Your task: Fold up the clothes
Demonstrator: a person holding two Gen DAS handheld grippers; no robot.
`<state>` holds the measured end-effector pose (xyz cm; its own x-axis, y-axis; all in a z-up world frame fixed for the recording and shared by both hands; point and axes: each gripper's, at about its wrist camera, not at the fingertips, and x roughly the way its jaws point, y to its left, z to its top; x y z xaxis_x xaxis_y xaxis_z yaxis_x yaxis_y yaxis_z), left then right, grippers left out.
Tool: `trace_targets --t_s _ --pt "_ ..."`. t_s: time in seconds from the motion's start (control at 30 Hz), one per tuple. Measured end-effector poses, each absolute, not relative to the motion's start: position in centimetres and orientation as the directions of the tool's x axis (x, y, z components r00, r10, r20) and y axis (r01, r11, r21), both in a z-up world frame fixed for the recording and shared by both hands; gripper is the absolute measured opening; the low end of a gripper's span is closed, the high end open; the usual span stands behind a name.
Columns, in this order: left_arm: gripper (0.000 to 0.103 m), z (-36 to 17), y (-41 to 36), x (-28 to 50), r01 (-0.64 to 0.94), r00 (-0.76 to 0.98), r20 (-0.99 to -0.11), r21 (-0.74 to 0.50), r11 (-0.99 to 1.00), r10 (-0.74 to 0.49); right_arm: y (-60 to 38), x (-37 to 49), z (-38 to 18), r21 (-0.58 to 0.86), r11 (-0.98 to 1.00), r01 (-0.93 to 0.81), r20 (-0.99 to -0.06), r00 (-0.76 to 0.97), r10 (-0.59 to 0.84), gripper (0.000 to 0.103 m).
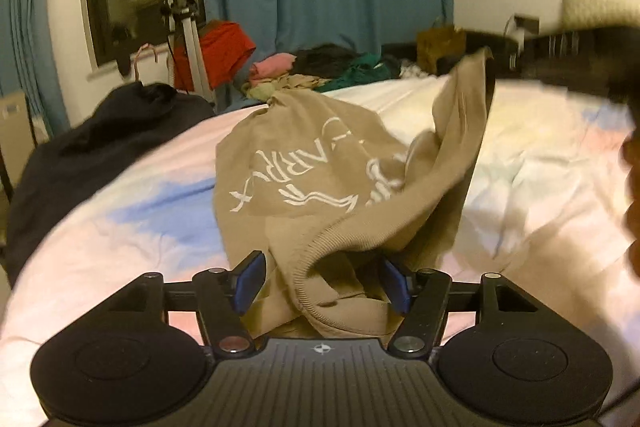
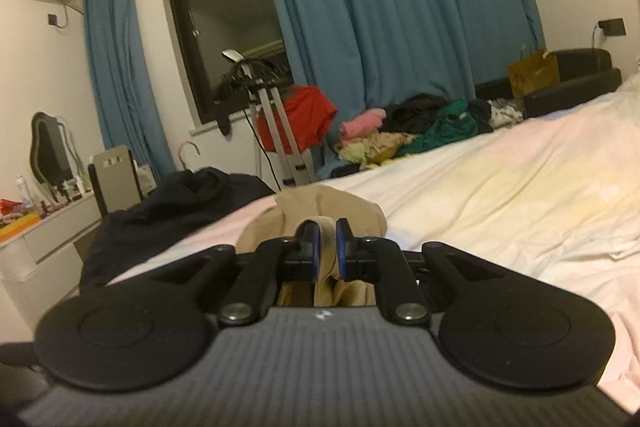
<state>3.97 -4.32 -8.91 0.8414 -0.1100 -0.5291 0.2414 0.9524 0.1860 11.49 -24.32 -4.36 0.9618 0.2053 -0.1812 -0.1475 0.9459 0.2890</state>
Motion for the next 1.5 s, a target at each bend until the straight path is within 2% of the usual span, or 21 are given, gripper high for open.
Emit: trace_targets --t_s 0.1,0.17,0.27,0.37,0.47,0.5,0.53,0.57,0.6,0.63,0.73,0.83,0.93,1.03,1.1,1.17,1.33,1.43,1.5 --pt "0.066 -9.3 -4.2 4.7 0.109 0.867 -0.498 0.242 0.964 0.028 -24.5 10.9 -3.8 0.269 0.956 -0.115 -0.137 0.978 0.156 0.012" --pt "0.066 -8.6 -2.7 4.7 0.013 0.873 -0.481 0.197 0.98 0.085 -25.1 11.0 -3.8 0.262 0.964 -0.056 -0.14 0.986 0.095 0.012" --pt "0.067 -7.2 0.0 4.5 -0.106 0.876 -0.464 0.087 0.991 0.134 -26.2 12.1 -4.6 0.29 0.957 0.005 -0.22 0.973 0.062 0.012" --pt "0.067 -5.7 1.9 4.1 -0.158 0.887 -0.44 -0.006 0.987 0.139 -27.1 12.7 -5.6 0.352 0.936 -0.021 -0.283 0.95 0.128 0.014" --pt "0.069 -4.3 2.2 3.2 -0.151 0.917 -0.376 -0.03 0.988 0.129 -26.8 12.4 -5.7 0.37 0.926 -0.07 -0.31 0.931 0.194 0.016" --pt "0.072 -4.0 2.0 2.9 -0.14 0.926 -0.356 -0.029 0.99 0.121 -26.5 12.3 -5.6 0.365 0.926 -0.102 -0.319 0.92 0.227 0.025" --pt "0.073 -3.7 1.8 2.6 -0.13 0.934 -0.34 -0.026 0.991 0.114 -26.2 12.2 -5.4 0.359 0.924 -0.134 -0.327 0.909 0.259 0.047" --pt "0.073 -3.5 1.6 2.4 -0.121 0.939 -0.328 -0.023 0.992 0.107 -25.7 11.8 -5.3 0.351 0.919 -0.181 -0.324 0.897 0.3 0.062" --pt "0.073 -3.4 1.4 2.3 -0.111 0.942 -0.321 -0.019 0.994 0.099 -25.1 11.4 -5.1 0.342 0.911 -0.23 -0.319 0.884 0.343 0.089" --pt "0.073 -3.2 1.2 2.2 -0.101 0.945 -0.313 -0.016 0.995 0.091 -24.3 10.9 -5.0 0.324 0.906 -0.273 -0.307 0.875 0.374 0.093" --pt "0.073 -2.9 0.9 2.2 -0.099 0.949 -0.302 -0.002 0.995 0.094 -21.5 9.6 -5.1 0.2 0.916 -0.349 -0.328 0.857 0.398 0.093" --pt "0.073 -2.8 1.0 2.3 -0.106 0.949 -0.3 -0.022 0.994 0.095 -18.3 9.6 -6.6 0.061 0.91 -0.411 -0.411 0.82 0.398 0.093" --pt "0.073 -2.8 1.7 2.4 -0.118 0.95 -0.295 -0.051 0.992 0.097 -16.7 10.3 -9.1 -0.035 0.935 -0.352 -0.483 0.825 0.293 0.093" --pt "0.073 -2.6 2.2 1.9 -0.133 0.954 -0.281 -0.073 0.988 0.108 -18.3 12.1 -10.5 0.026 0.989 -0.148 -0.512 0.847 0.14 0.093" --pt "0.073 -2.6 2.6 1.8 -0.135 0.952 -0.286 -0.073 0.988 0.109 -20.9 12.5 -10.4 0.169 0.986 -0.012 -0.48 0.872 0.093 0.093" --pt "0.075 -2.9 2.4 2.0 -0.139 0.945 -0.306 -0.046 0.989 0.118 -23.2 11.8 -9.6 0.274 0.959 0.067 -0.386 0.921 0.046 0.093" --pt "0.076 -3.7 1.1 2.0 -0.145 0.946 -0.283 0.058 0.988 0.156 -24.7 11.6 -8.9 0.256 0.953 0.164 -0.326 0.942 -0.075 0.093" --pt "0.076 -4.9 0.6 2.6 -0.154 0.934 -0.309 0.11 0.982 0.181 -24.2 14.4 -11.0 0.164 0.974 0.157 -0.49 0.87 -0.058 0.093" --pt "0.076 -5.7 0.6 3.3 -0.167 0.918 -0.337 0.146 0.975 0.207 -24.1 15.6 -12.8 0.098 0.98 0.175 -0.542 0.835 -0.095 0.093"
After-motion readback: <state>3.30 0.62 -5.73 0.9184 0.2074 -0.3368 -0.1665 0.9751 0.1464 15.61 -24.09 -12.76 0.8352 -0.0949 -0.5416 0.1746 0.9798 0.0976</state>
